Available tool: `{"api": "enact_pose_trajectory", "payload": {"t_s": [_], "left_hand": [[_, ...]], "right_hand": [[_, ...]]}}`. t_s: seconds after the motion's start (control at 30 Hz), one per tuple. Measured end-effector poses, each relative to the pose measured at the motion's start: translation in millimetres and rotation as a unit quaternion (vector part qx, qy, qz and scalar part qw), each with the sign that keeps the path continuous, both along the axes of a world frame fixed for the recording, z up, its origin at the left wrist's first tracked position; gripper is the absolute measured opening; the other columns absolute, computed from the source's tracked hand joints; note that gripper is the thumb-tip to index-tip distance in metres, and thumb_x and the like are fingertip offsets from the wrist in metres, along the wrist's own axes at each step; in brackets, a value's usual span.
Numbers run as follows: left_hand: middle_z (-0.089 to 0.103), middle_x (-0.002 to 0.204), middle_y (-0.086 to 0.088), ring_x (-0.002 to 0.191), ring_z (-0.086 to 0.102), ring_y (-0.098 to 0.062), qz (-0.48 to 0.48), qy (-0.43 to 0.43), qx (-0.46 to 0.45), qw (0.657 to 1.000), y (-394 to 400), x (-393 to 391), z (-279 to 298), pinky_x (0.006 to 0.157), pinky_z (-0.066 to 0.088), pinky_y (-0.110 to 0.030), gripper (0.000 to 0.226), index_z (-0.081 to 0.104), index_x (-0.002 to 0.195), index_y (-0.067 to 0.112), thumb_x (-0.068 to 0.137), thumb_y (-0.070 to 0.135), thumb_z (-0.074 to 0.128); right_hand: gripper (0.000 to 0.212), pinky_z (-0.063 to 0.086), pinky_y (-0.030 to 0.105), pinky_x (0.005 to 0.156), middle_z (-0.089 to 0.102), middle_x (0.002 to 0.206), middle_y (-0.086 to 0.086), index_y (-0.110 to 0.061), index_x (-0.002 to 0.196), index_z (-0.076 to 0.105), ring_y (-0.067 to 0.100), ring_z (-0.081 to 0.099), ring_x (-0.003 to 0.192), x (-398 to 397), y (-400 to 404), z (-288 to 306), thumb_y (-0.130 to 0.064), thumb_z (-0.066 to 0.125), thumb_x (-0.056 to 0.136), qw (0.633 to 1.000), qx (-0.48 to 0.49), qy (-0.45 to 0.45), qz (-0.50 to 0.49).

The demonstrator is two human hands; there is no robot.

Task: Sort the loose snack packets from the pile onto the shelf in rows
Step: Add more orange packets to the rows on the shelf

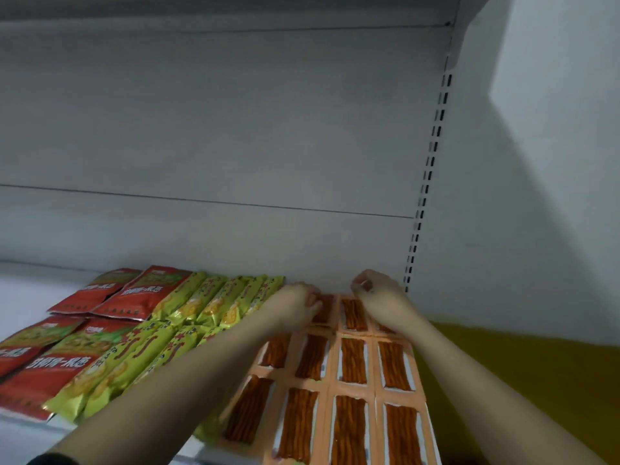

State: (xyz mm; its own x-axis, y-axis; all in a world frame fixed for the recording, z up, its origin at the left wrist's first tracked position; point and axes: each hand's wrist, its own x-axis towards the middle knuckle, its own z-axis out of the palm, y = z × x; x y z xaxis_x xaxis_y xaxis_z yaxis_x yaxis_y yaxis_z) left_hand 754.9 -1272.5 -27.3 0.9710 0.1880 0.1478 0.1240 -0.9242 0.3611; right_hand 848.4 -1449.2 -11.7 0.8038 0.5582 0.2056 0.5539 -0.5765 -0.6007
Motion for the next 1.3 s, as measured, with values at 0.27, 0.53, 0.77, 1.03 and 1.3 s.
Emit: {"api": "enact_pose_trajectory", "payload": {"t_s": [0.27,0.53,0.77,1.03,1.3], "left_hand": [[0.063,0.135,-0.011,0.125,0.057,-0.032,0.209,0.02,0.072,0.975,91,-130,37,0.099,0.048,-0.041,0.042,0.06,0.133,0.025,0.1,0.047,0.047],[0.063,0.135,-0.006,0.126,0.054,-0.029,0.404,0.022,0.041,0.914,210,-314,58,0.101,0.046,-0.04,0.049,0.06,0.134,0.029,0.098,0.059,0.044],[0.065,0.131,-0.002,0.119,0.058,-0.024,0.477,0.025,0.035,0.878,320,-491,76,0.094,0.049,-0.038,0.052,0.06,0.131,0.026,0.097,0.061,0.043],[0.065,0.109,0.01,0.084,0.059,-0.008,0.529,0.014,-0.02,0.848,402,-640,75,0.06,0.043,-0.025,0.042,0.064,0.121,0.028,0.098,0.058,0.046],[0.071,0.105,0.008,0.083,0.064,-0.007,0.557,0.015,-0.013,0.83,520,-699,61,0.065,0.053,-0.029,0.045,0.065,0.124,0.031,0.097,0.061,0.044]], "right_hand": [[0.028,0.046,0.033,0.085,0.069,0.109,0.012,-0.009,0.104,0.066,0.029,0.061,0.104,-83,141,33,-0.031,0.049,0.1,0.976,-0.015,-0.026,0.218],[0.041,0.047,0.036,0.096,0.065,0.125,0.005,-0.017,0.121,0.064,0.026,0.059,0.116,-239,296,52,-0.047,0.047,0.099,0.928,-0.067,-0.043,0.365],[0.049,0.046,0.038,0.098,0.059,0.133,0.0,-0.025,0.132,0.055,0.02,0.057,0.115,-393,432,56,-0.056,0.044,0.096,0.894,-0.105,-0.059,0.433],[0.04,0.049,0.035,0.09,0.062,0.122,-0.001,-0.023,0.121,0.063,0.018,0.058,0.106,-535,564,65,-0.052,0.049,0.097,0.856,-0.07,-0.013,0.512],[0.038,0.05,0.042,0.094,0.064,0.123,0.002,-0.023,0.119,0.062,0.021,0.059,0.108,-595,688,52,-0.052,0.051,0.096,0.837,-0.097,-0.065,0.535]]}}
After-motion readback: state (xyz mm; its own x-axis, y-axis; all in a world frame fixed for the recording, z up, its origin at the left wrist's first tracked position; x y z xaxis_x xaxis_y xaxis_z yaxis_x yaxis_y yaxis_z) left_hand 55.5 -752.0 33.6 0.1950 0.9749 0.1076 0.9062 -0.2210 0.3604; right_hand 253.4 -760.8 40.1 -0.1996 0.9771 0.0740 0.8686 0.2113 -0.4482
